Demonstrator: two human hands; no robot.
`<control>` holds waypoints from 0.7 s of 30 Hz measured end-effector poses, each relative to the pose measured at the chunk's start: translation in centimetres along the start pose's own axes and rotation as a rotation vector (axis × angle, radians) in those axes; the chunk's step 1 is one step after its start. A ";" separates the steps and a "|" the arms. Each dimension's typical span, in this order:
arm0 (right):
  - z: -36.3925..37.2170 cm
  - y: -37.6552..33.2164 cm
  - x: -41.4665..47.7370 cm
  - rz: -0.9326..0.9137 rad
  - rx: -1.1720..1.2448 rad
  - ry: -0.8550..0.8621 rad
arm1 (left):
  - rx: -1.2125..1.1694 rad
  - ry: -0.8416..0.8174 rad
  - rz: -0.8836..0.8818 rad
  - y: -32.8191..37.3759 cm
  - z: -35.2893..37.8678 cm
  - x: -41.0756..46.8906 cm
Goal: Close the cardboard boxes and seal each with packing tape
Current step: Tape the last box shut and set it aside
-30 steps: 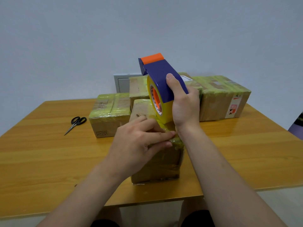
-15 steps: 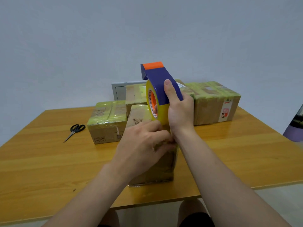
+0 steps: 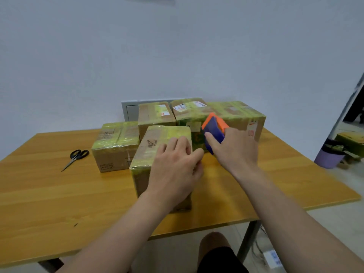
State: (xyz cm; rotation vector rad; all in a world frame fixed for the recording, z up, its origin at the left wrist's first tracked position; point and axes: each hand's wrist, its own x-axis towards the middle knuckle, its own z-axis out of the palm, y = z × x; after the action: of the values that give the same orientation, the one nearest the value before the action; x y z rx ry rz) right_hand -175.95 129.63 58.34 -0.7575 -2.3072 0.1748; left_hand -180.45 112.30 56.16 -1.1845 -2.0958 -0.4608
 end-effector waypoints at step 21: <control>3.8 -3.6 -6.3 -0.056 0.426 -0.199 | -0.175 -0.149 -0.561 -7.1 -3.5 -4.0</control>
State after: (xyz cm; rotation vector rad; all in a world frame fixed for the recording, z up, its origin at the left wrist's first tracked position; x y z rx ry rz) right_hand -176.39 123.44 53.02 -0.4739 -2.3540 0.7181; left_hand -183.68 104.08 55.93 -0.7195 -2.5579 -0.8448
